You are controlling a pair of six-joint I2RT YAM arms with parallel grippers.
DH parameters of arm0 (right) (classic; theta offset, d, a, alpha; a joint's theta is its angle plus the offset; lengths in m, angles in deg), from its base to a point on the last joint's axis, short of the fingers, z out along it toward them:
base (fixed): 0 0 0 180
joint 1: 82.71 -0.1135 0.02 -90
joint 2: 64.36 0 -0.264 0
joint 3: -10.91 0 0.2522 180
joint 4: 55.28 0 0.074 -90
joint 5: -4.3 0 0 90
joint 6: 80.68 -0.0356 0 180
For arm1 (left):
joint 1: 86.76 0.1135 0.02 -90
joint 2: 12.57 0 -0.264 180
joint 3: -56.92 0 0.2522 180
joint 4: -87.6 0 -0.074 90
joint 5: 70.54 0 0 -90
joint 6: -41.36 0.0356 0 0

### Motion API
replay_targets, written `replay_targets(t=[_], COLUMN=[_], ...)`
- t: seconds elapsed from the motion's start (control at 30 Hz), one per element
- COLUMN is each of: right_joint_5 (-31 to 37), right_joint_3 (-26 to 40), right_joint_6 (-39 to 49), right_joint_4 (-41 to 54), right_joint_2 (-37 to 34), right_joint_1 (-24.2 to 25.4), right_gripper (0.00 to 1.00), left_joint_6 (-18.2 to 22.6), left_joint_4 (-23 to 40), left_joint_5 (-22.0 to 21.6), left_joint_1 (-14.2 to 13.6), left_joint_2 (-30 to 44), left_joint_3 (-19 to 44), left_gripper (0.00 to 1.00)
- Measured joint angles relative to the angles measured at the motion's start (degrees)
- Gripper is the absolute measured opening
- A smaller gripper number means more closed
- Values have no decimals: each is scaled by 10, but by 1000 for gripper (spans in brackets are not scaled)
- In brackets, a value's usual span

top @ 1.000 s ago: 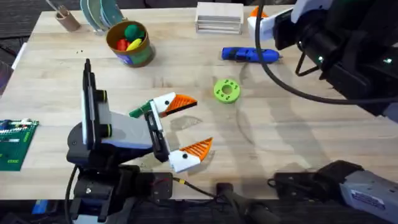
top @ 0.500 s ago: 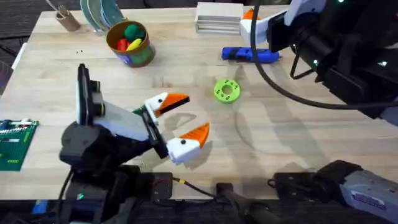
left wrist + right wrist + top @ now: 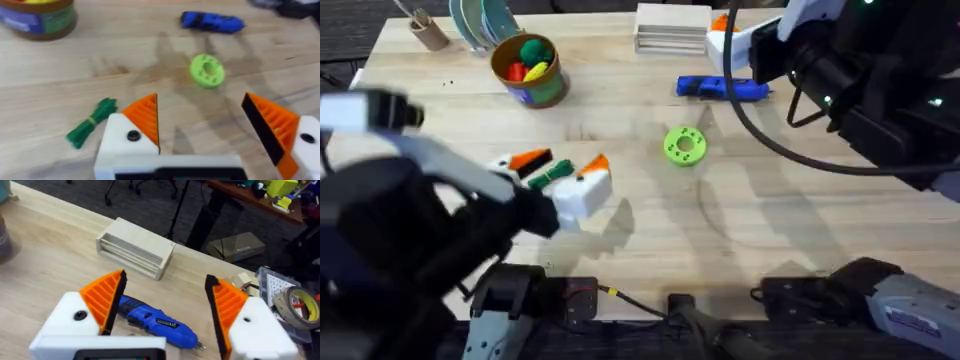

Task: Pick up the gripper from the table and insert it into the empty holder that is missing its gripper. Then pick up a screw, insert it into the mounting hole, and use the screwdriver to tighten it. Finally, clean up the table by picking up the vegetable and placing it into the bucket.

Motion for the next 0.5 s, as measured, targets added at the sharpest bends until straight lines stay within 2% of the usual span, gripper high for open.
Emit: replay_targets(t=[0.1,0.23,0.37,0.5], right_joint_5=[0,0,0,0], right_joint_3=[0,0,0,0], right_joint_6=[0,0,0,0], right_joint_4=[2,24,55,70], right_joint_2=[0,0,0,0], right_joint_1=[0,0,0,0], right_gripper=[992,992,992,991], left_joint_6=[34,99,155,178], left_joint_4=[24,30,25,41], left_joint_5=[-42,-98,-160,-197], left_joint_1=[0,0,0,0], left_joint_2=[86,206,295,354], left_joint_3=[41,82,93,93], left_gripper=[992,993,992,993])
